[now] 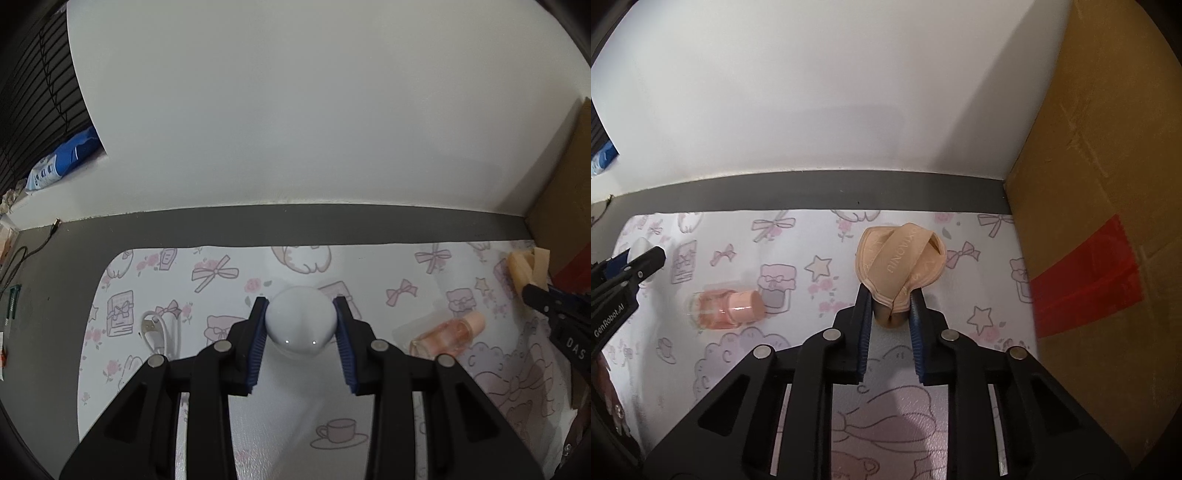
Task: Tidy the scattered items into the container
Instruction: 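Grasp the peach sponge puff with the right tool while the left tool grasps the white jar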
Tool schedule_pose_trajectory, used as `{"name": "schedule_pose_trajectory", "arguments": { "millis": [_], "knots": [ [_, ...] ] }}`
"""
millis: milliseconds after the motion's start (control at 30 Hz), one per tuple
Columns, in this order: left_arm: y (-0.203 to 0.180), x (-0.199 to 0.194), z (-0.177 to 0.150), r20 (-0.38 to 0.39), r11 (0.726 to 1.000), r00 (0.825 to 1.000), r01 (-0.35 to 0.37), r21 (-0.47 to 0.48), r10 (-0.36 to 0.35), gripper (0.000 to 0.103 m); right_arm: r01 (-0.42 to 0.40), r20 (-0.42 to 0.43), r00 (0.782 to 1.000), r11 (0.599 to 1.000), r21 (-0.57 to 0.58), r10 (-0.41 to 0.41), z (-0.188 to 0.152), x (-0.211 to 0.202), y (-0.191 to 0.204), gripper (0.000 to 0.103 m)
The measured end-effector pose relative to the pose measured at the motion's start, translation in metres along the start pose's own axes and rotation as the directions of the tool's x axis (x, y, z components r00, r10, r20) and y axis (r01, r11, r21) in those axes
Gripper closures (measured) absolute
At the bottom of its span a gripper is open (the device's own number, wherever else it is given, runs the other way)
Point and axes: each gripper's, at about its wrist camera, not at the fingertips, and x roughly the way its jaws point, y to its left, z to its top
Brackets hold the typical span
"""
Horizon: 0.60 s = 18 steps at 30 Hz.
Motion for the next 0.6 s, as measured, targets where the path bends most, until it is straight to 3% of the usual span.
{"name": "schedule_pose_trajectory", "arguments": {
  "millis": [600],
  "knots": [
    [-0.019,-0.055,0.024,0.046,1.000,0.999,-0.024,0.005,0.024,0.068,-0.017,0.087,0.996,1.000,-0.003,0.017,-0.009,-0.069,0.016,0.084]
  ]
}}
